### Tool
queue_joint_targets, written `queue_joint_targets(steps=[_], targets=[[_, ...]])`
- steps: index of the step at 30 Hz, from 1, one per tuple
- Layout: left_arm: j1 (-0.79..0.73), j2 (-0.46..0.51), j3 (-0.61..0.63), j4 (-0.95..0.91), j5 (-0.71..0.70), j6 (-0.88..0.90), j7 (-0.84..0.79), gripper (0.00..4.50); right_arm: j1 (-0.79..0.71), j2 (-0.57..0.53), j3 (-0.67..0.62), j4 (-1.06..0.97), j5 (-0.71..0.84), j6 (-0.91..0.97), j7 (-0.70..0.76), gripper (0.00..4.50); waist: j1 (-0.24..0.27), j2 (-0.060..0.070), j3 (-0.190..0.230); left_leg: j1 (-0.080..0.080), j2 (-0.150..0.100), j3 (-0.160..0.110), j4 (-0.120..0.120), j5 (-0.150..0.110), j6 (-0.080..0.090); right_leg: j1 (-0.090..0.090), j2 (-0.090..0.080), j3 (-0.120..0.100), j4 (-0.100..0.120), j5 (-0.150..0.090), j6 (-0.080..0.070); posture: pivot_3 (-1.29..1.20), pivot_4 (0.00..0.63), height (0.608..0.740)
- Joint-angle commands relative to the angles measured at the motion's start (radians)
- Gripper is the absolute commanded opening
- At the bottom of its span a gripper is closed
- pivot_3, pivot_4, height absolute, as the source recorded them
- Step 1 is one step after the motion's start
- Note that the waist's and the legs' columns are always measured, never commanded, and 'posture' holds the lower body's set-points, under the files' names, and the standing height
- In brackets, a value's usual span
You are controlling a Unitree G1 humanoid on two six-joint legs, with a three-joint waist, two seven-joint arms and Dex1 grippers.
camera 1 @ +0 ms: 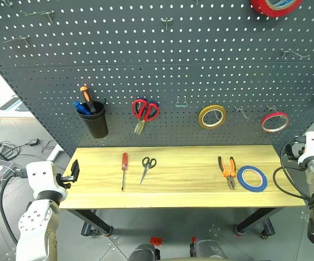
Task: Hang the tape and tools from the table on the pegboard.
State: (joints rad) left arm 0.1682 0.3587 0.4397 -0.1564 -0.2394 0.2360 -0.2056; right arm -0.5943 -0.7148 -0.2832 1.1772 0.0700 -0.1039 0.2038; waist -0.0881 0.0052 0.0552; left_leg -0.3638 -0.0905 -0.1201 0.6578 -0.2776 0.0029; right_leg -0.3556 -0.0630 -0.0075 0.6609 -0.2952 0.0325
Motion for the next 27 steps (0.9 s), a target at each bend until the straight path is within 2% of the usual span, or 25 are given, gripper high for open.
queue_joint_targets(steps=[1, 12, 17, 19, 21, 24, 27], targets=[[-0.001, 0.017, 0.018, -0.013, 0.013, -0.008, 0.011, 3.92, -0.036, -0.027, -0.008, -0.005, 0.002, -0.028, -0.003, 4.50, 0.000, 0.000, 0.000, 0.000, 0.000, 0.000, 0.000, 0.000, 0.000, 0.000, 0.000, 0.000, 0.000, 0.000, 0.000, -0.16, 0.028, 0.740], [0.006, 0.012, 0.038, 0.004, 0.016, -0.009, 0.043, 3.92, -0.047, -0.031, 0.021, -0.005, -0.021, -0.031, 0.042, 4.50, 0.000, 0.000, 0.001, 0.000, 0.000, 0.000, 0.000, 0.000, 0.000, 0.000, 0.000, 0.000, 0.000, 0.000, 0.000, -0.16, 0.035, 0.740], [-0.012, -0.004, 0.022, -0.061, -0.044, 0.017, 0.018, 3.92, -0.013, -0.006, 0.086, -0.066, -0.026, 0.029, 0.229, 4.50, -0.001, -0.001, 0.005, 0.000, 0.000, 0.000, 0.000, 0.000, 0.000, 0.000, 0.000, 0.000, 0.000, 0.000, 0.000, -0.19, 0.051, 0.740], [-0.021, 0.000, -0.014, -0.092, -0.059, 0.047, -0.008, 3.92, 0.015, -0.002, 0.125, -0.117, -0.040, 0.055, 0.287, 4.50, -0.002, -0.001, 0.007, 0.000, 0.000, 0.000, 0.000, 0.000, 0.000, 0.000, 0.000, 0.000, -0.001, 0.000, 0.000, -0.21, 0.062, 0.740], [-0.034, 0.027, -0.101, -0.131, -0.029, 0.081, -0.051, 3.92, 0.060, 0.001, 0.166, -0.211, -0.045, 0.124, 0.357, 4.50, -0.001, -0.001, 0.015, 0.000, 0.000, 0.000, 0.000, 0.000, 0.001, 0.001, 0.000, 0.000, -0.001, 0.000, 0.000, -0.22, 0.077, 0.740], [-0.049, 0.043, -0.185, -0.187, -0.019, 0.126, -0.086, 3.92, 0.135, -0.002, 0.189, -0.375, -0.030, 0.229, 0.428, 4.50, 0.000, 0.003, 0.029, 0.000, 0.000, 0.000, 0.001, 0.000, 0.001, 0.002, 0.000, -0.001, -0.002, 0.000, 0.000, -0.24, 0.096, 0.740], [-0.066, 0.071, -0.268, -0.253, -0.023, 0.175, -0.141, 3.92, 0.238, -0.017, 0.194, -0.593, -0.014, 0.317, 0.478, 4.50, -0.004, 0.004, 0.055, 0.000, 0.001, 0.000, 0.001, -0.001, 0.002, 0.001, 0.000, -0.001, -0.002, 0.000, 0.000, -0.29, 0.142, 0.740]])
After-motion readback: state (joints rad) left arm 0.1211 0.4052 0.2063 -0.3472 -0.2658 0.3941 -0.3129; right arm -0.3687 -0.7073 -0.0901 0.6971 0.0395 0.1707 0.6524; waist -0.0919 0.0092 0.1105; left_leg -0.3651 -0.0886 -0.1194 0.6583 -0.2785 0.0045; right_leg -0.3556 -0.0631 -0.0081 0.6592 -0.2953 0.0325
